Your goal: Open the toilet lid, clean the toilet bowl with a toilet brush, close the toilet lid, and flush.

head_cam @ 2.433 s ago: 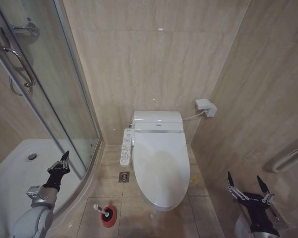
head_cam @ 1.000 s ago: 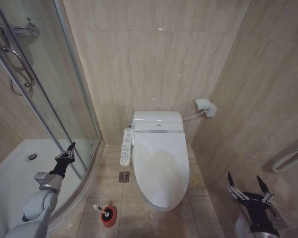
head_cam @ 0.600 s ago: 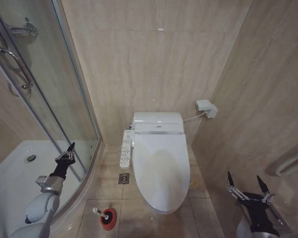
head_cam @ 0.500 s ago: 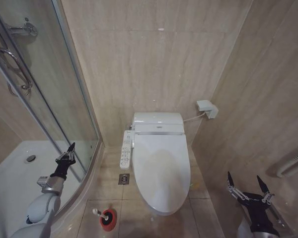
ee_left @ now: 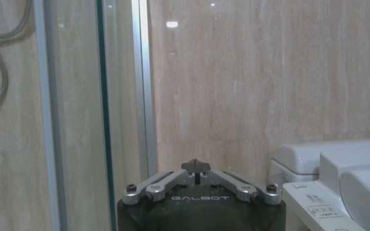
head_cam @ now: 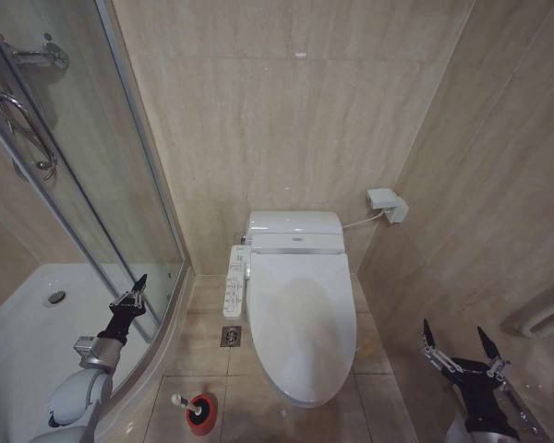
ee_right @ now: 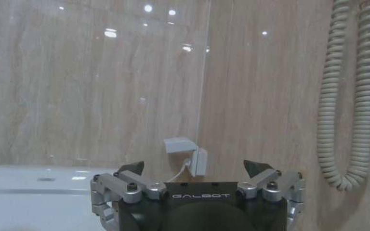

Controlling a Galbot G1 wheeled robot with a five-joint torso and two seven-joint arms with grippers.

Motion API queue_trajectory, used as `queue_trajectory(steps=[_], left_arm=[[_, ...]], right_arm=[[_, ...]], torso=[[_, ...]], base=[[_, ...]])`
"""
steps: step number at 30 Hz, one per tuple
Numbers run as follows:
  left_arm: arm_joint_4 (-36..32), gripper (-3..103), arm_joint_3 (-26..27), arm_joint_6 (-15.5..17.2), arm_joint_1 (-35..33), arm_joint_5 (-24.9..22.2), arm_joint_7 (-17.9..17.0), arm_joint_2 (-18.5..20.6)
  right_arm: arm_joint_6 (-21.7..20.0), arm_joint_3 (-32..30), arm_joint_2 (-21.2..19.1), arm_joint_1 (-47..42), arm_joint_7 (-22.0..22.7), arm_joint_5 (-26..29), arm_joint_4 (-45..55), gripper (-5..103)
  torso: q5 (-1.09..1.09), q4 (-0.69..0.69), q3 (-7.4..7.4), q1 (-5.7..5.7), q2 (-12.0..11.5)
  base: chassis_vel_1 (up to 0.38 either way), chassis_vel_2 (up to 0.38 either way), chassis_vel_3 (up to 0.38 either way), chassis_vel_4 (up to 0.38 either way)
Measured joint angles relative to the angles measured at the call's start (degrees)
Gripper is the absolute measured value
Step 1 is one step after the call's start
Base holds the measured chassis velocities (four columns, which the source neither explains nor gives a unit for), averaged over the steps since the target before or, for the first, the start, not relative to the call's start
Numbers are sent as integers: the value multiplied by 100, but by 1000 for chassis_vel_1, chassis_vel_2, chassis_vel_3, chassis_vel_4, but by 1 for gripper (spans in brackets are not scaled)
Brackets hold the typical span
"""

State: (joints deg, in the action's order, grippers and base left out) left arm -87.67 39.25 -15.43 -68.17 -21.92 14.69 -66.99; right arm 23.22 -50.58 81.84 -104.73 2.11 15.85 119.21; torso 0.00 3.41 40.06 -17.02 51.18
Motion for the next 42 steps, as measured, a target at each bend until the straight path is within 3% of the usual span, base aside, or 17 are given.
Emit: queue_trajectory(steps=[10,13,15,18,25,29,33,42], left_arm=[[60,0,-27,-17,-5,-18,3,-26],[131,0,-50,-175,18,-97,-82,-19],[272,0,-57,-490,64,-142,-6,-2],[372,0,-64,-567,85,-155,45,50],[766,0,-234,-234,502,-444,113,397],[1043,0,-650,-8,939,-811,238,694],[966,0,-893,108,945,-973,286,663],[1141,0,-1217,-23,1113,-967,483,480]], right_arm=[[0,0,0,0,0,0,0,100],[0,0,0,0,0,0,-1,100],[0,0,0,0,0,0,0,100],[0,0,0,0,0,0,0,100],[0,0,0,0,0,0,0,100],[0,0,0,-1,0,0,-1,100],[0,0,0,0,0,0,-1,100],[0,0,0,0,0,0,0,100]], torso=[[0,0,0,-1,0],[0,0,1,-2,0],[-1,0,1,-3,-1],[-1,-1,1,-2,0],[-1,-1,0,0,0],[0,2,1,-1,0],[0,-1,1,-1,0],[-1,-1,1,-1,0]], base=[[-66,58,65,-58],[-79,59,69,-76],[-21,33,35,-38],[0,0,0,0],[0,0,0,0],[0,0,0,0],[0,0,0,0],[0,0,0,0]])
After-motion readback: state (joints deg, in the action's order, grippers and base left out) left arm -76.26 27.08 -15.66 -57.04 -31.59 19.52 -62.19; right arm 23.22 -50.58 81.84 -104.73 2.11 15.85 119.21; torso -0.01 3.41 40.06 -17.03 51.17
